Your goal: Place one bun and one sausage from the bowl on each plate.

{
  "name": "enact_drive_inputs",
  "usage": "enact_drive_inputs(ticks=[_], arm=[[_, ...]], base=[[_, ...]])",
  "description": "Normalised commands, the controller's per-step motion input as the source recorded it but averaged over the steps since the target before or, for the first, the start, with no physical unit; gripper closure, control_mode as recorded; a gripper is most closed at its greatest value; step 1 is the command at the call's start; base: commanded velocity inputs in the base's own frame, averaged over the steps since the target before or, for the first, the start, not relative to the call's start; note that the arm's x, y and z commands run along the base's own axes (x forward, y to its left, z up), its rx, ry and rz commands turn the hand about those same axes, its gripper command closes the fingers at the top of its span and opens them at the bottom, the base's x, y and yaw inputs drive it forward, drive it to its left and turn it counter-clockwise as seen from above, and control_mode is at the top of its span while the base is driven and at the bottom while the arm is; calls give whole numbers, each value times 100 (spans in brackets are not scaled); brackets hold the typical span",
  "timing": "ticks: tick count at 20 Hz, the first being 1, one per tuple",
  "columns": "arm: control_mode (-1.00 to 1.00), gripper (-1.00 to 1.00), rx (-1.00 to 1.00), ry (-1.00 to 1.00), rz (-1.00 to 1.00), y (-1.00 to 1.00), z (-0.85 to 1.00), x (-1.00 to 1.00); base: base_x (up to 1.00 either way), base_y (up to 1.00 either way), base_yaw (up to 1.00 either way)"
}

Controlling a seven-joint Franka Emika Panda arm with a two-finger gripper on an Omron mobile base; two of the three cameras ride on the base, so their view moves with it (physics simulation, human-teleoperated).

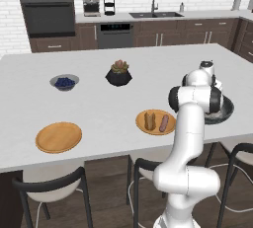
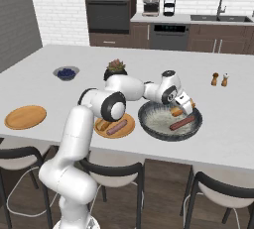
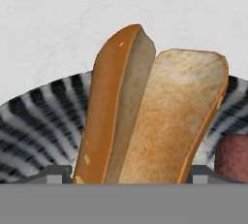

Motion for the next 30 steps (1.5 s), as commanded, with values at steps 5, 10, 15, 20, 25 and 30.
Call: enact_drive_inputs(ticks=[5,10,15,20,25,30], arm=[[-100,100,-6,0,0,27,37,-16],[-100,100,-2,0,4,68,41,-35],[-100,100,8,5,1,67,62,-54],[-100,100,7,21,4,56,60,-36],[-100,100,17,9,10,11,15,-39],[-100,100,0,0,0,0,0,0]], base=[[0,0,0],[0,0,0],[0,0,0],[0,0,0],[0,0,0],[0,0,0]])
